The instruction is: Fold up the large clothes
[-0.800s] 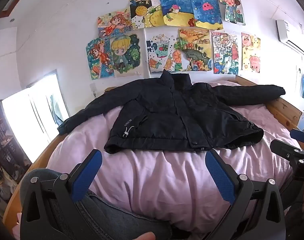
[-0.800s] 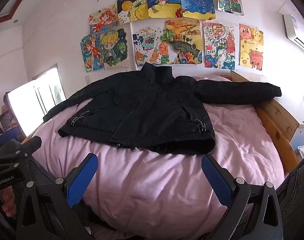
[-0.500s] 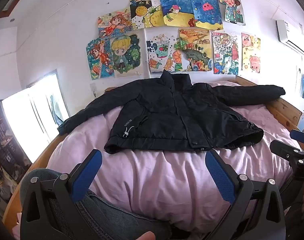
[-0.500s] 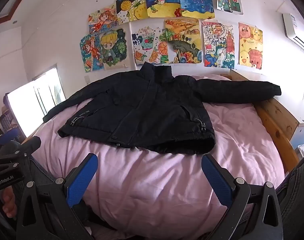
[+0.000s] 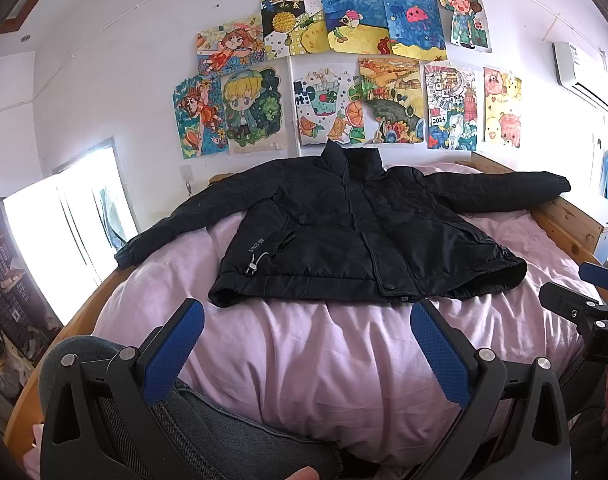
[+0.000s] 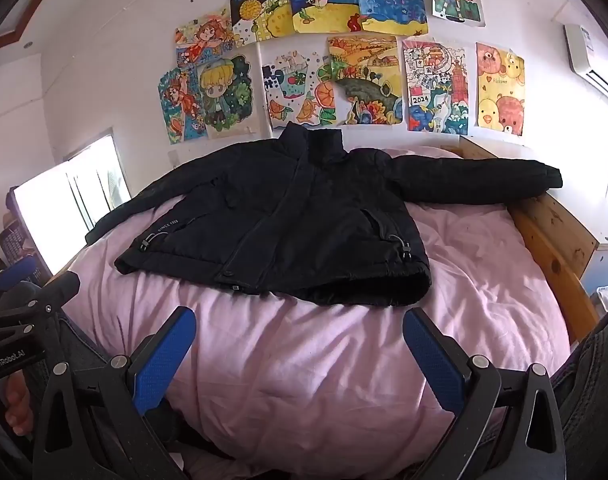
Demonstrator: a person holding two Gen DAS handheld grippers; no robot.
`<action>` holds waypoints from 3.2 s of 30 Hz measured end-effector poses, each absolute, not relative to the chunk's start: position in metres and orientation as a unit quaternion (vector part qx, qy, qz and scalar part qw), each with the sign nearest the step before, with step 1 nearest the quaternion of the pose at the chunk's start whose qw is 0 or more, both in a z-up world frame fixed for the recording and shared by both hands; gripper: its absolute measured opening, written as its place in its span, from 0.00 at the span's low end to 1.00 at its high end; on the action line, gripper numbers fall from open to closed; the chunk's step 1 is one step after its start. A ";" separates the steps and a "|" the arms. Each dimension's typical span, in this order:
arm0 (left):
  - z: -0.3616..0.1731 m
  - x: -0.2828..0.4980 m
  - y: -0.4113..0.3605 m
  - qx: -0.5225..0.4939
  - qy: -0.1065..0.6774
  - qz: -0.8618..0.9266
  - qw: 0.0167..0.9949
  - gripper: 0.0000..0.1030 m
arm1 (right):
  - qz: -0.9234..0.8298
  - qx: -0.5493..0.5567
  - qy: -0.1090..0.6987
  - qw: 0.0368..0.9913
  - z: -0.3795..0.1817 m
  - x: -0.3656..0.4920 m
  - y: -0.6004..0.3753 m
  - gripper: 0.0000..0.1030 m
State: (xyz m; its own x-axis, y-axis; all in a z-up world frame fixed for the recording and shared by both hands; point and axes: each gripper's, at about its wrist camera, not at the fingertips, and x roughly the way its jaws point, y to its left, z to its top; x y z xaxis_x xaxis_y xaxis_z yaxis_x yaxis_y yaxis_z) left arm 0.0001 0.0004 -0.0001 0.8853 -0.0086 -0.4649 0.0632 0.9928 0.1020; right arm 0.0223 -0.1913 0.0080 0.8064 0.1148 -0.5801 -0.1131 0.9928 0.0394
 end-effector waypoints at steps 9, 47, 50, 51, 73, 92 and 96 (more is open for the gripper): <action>0.000 0.000 0.000 0.056 0.239 -0.018 0.969 0.98 | 0.060 0.002 0.306 0.950 0.008 0.022 -0.192 1.00; 0.000 0.001 0.001 0.057 0.236 -0.017 0.970 0.98 | 0.060 0.003 0.308 0.949 0.008 0.023 -0.192 1.00; 0.000 0.000 0.001 0.057 0.236 -0.017 0.970 0.98 | 0.059 0.003 0.308 0.949 0.008 0.023 -0.192 1.00; 0.000 0.000 0.001 0.057 0.236 -0.017 0.970 0.98 | 0.059 0.003 0.308 0.949 0.008 0.023 -0.192 1.00; 0.001 0.015 0.002 0.058 0.260 -0.004 0.964 0.98 | 0.054 0.011 0.321 0.946 0.002 0.029 -0.197 1.00; 0.050 0.171 -0.040 0.066 0.306 -0.030 0.949 0.98 | -0.027 0.109 0.305 0.946 0.089 0.138 -0.353 1.00; 0.048 0.225 -0.059 0.048 0.315 -0.061 0.946 0.98 | -0.081 0.117 0.309 0.940 0.097 0.174 -0.414 1.00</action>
